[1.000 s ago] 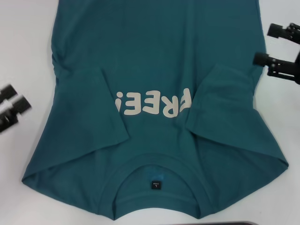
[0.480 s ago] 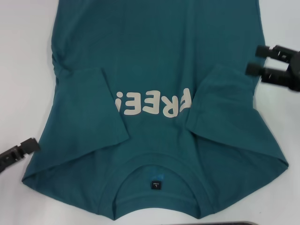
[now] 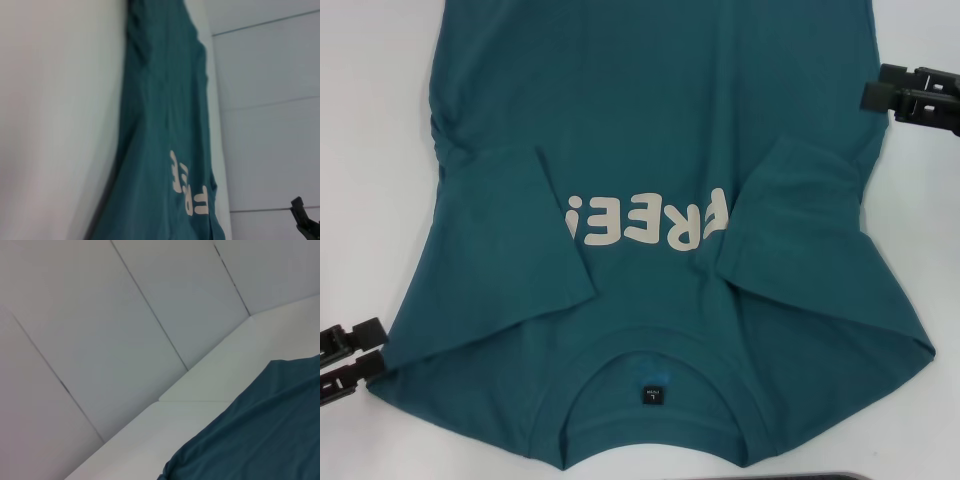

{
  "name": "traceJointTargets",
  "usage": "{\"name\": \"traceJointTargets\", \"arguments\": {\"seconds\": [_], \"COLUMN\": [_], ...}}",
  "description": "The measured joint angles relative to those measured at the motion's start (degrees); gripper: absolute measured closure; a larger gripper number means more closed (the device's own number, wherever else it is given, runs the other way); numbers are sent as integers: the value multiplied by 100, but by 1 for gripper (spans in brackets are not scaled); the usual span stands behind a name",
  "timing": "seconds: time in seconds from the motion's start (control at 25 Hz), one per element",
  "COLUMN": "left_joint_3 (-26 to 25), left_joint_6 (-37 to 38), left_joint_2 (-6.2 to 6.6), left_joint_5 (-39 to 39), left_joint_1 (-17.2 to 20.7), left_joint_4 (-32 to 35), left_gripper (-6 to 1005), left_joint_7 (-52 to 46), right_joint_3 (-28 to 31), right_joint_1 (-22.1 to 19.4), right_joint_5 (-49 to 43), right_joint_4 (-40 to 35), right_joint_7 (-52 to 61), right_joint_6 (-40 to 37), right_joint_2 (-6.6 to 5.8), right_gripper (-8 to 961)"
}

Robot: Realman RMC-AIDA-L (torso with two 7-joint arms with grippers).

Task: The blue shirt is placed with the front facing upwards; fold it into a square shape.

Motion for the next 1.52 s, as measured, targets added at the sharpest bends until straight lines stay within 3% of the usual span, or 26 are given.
{"name": "traceJointTargets", "arguments": {"seconds": [0.12, 0.68, 1.52], "left_joint_3": [-2, -4, 7], "left_joint_6": [-20, -536, -896], "left_joint_2": [10, 100, 100], "left_joint_5": [24, 512, 685], "left_joint_1": [29, -8, -140], "left_joint_4": [-77, -131, -88], "left_gripper": [238, 238, 237], "left_joint_7": [-176, -485, -787], "right_joint_3": [2, 2, 60], "right_joint_1": [-17, -12, 66], "right_joint_5": [-4, -15, 29], "right_joint_4": [-21, 3, 16], "right_joint_7": [66, 152, 171], "right_joint_6": [44, 75, 72], "right_joint_2": [-8, -14, -15], "right_gripper": [101, 100, 99]}}
